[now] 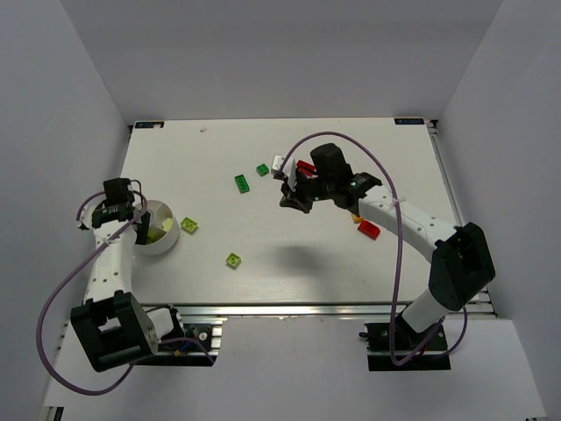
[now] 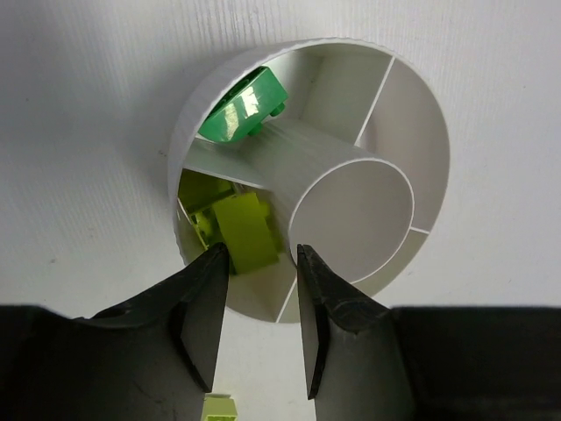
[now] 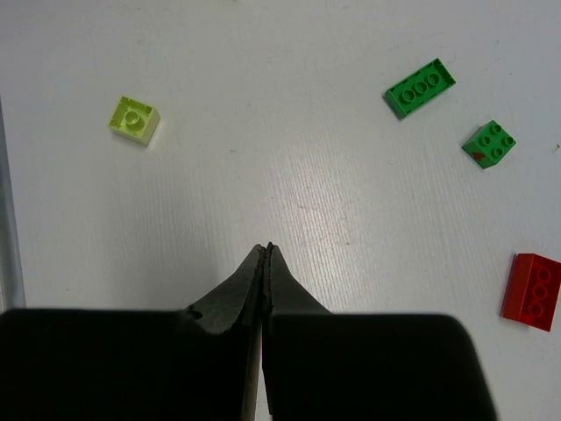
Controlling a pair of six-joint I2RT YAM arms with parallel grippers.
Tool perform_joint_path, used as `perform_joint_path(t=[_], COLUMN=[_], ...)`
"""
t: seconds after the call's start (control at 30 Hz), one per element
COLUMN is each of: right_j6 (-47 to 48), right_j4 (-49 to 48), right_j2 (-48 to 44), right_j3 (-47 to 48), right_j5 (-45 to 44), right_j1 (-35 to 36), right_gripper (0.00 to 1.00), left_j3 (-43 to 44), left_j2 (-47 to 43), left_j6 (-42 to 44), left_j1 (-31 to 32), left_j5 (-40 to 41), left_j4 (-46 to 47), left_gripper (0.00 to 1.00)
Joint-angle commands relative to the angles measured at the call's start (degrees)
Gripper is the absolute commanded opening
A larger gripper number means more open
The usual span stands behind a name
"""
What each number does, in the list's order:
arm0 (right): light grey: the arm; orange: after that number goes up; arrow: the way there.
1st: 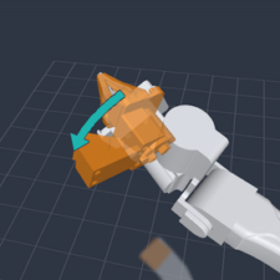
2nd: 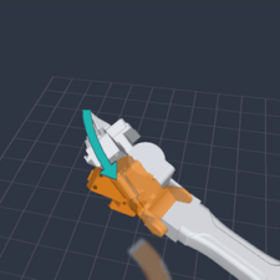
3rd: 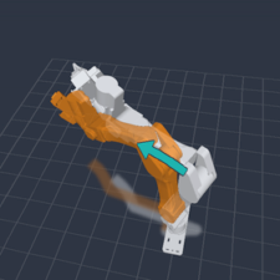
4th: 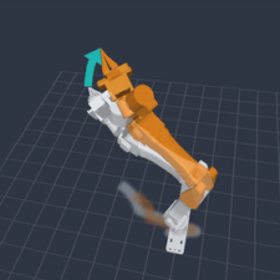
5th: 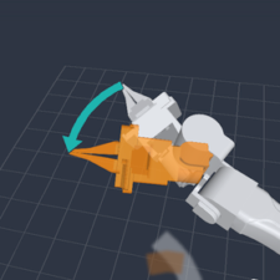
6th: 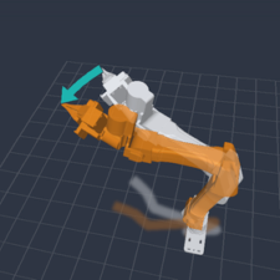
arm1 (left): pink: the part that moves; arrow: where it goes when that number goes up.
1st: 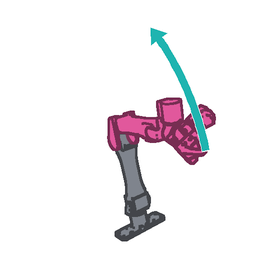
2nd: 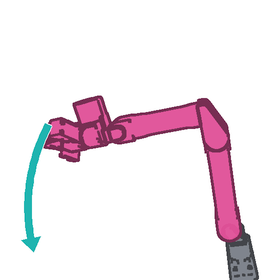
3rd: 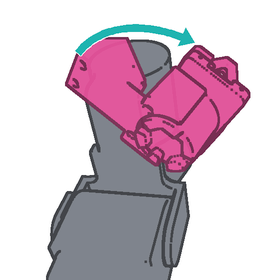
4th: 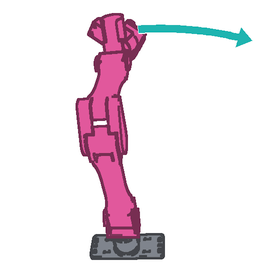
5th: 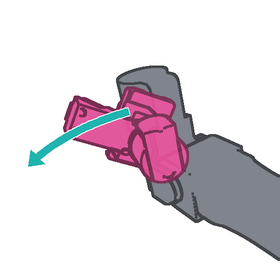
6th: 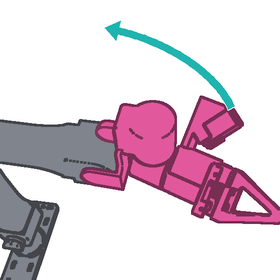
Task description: Sort the legos into containers by color
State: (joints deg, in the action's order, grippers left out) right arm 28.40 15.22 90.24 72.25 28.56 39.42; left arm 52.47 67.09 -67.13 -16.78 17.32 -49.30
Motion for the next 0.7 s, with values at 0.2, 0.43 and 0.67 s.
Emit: perform_joint_path(t=[0.2,0.43,0.67], right_j6=[-0.54,0.07,5.96], right_j4=[-1.25,-0.2,5.77], right_j2=[-1.47,-1.64,-1.55], right_j3=[0.26,0.44,1.67], right_j5=[1.24,1.76,10.36], right_j1=[-0.22,-0.13,-0.13], right_gripper=[0.0,0.07,0.79], left_j3=[-1.14,0.79,2.55], left_j2=[-1.7,-2.4,-9.6], left_j6=[-0.28,0.6,9.37], left_j1=[-0.27,-0.28,-0.28], left_j5=[-0.89,-0.8,-6.94], left_j4=[-1.15,-2.55,0.51], left_gripper=[0.49,0.51,0.59])
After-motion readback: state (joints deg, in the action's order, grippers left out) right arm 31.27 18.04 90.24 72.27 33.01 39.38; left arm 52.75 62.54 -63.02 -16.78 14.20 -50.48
